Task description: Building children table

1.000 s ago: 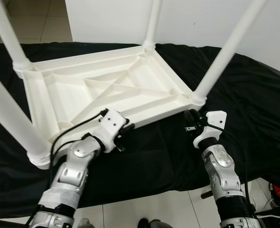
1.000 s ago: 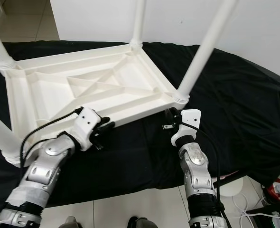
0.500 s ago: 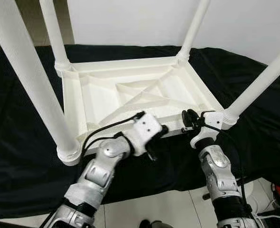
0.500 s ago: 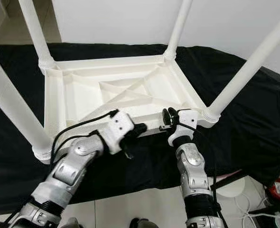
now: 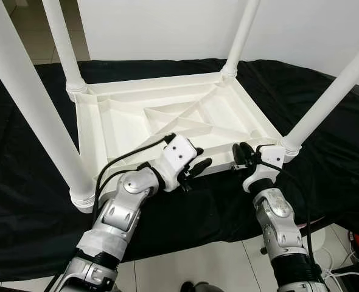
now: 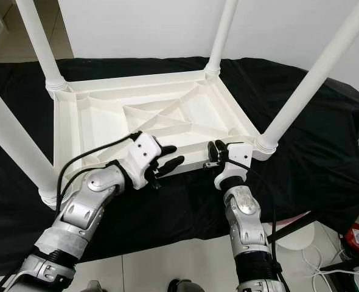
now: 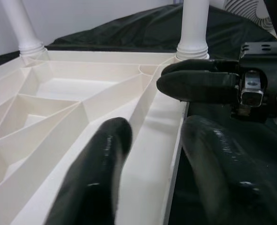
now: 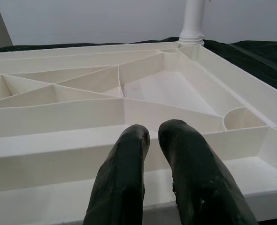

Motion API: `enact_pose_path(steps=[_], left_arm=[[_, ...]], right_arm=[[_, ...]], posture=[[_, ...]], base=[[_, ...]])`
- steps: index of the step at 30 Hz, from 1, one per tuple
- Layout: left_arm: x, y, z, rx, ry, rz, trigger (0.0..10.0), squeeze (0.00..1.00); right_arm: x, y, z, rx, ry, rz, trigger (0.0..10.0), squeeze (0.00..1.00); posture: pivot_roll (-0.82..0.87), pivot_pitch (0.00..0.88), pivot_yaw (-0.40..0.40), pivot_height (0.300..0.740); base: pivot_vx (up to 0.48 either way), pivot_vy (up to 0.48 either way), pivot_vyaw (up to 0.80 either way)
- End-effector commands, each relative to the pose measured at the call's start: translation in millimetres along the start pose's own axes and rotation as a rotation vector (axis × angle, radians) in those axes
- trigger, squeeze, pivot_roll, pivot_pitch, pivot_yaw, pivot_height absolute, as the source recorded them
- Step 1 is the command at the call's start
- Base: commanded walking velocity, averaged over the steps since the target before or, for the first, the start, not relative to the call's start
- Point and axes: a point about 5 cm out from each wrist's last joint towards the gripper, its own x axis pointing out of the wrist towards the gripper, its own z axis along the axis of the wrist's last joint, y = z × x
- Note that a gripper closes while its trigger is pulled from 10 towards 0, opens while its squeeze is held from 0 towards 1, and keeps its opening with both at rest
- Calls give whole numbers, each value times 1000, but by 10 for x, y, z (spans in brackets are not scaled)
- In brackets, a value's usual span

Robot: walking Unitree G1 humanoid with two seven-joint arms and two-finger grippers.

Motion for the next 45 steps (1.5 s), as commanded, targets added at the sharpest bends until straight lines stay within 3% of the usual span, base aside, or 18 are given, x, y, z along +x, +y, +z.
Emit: enact_pose_path(steps=[1, 2, 3, 4, 6, 9, 12, 13, 15, 22, 23, 34, 36, 37, 45], left_arm=[[-64, 57, 6, 0, -5, 114, 10000, 1000], [-119, 50, 9, 13, -9, 113, 10000, 769], [-119, 50, 9, 13, -9, 113, 10000, 769], [-201, 28, -1, 49, -12, 116, 10000, 0], [-350, -19, -17, 91, -21, 123, 10000, 0], [-411, -33, -17, 99, -27, 129, 10000, 0], [-736, -31, 47, 46, -112, 173, 10000, 0], [-736, -31, 47, 46, -112, 173, 10000, 0], [-895, -34, 12, 59, -94, 214, 10000, 0], [-1005, -75, 19, 46, -93, 241, 10000, 0], [-1081, -124, 28, 32, -100, 250, 10000, 0], [-1124, -221, -21, 43, -69, 206, 10000, 0], [-1137, -240, -34, 34, -58, 197, 10000, 0], [-1161, -261, -53, 8, -38, 187, 10000, 0], [-1143, -219, -107, 2, 22, 191, 10000, 0]], right_arm=[[-33, -2, -11, -2, -2, -2, 10000, 0], [-32, 0, -12, -1, -1, -1, 10000, 0], [-32, 0, -12, -1, -1, -1, 10000, 0], [-30, 3, -13, 0, -1, 0, 10000, 0], [-23, 7, -12, 3, -2, 2, 10000, 0], [-20, 10, -11, 4, -2, 3, 10000, 0], [-17, 44, -19, 12, -2, 22, 10000, 0], [-17, 44, -19, 12, -2, 22, 10000, 0], [-32, 68, -34, 23, -2, 21, 10000, 0], [-69, 93, -40, 34, -17, -22, 10000, 0], [-146, 130, -64, 46, -24, -93, 10000, 0], [-407, 194, -108, 58, -10, -145, 10000, 0], [-483, 194, -104, 44, -7, -132, 10000, 0], [-601, 172, -105, 52, -1, -134, 10000, 0], [-709, 170, -123, 73, 23, -179, 10000, 0]], posture=[[67, 86, -51, 740], [67, 86, -51, 740], [67, 86, -51, 740], [67, 86, -51, 740], [75, 96, -62, 740], [75, 96, -62, 740], [97, 109, -70, 740], [97, 109, -70, 740], [120, 115, -82, 740], [132, 119, -93, 740], [139, 123, -103, 740], [128, 146, -101, 740], [123, 155, -94, 740], [118, 162, -90, 740], [110, 164, -77, 740]], base=[[0, 0, 0], [0, 0, 0], [0, 0, 0], [0, 0, 0], [0, 0, 0], [0, 0, 0], [0, 0, 0], [0, 0, 0], [0, 0, 0], [0, 0, 0], [0, 0, 0], [0, 0, 0], [0, 0, 0], [0, 0, 0], [0, 0, 0]])
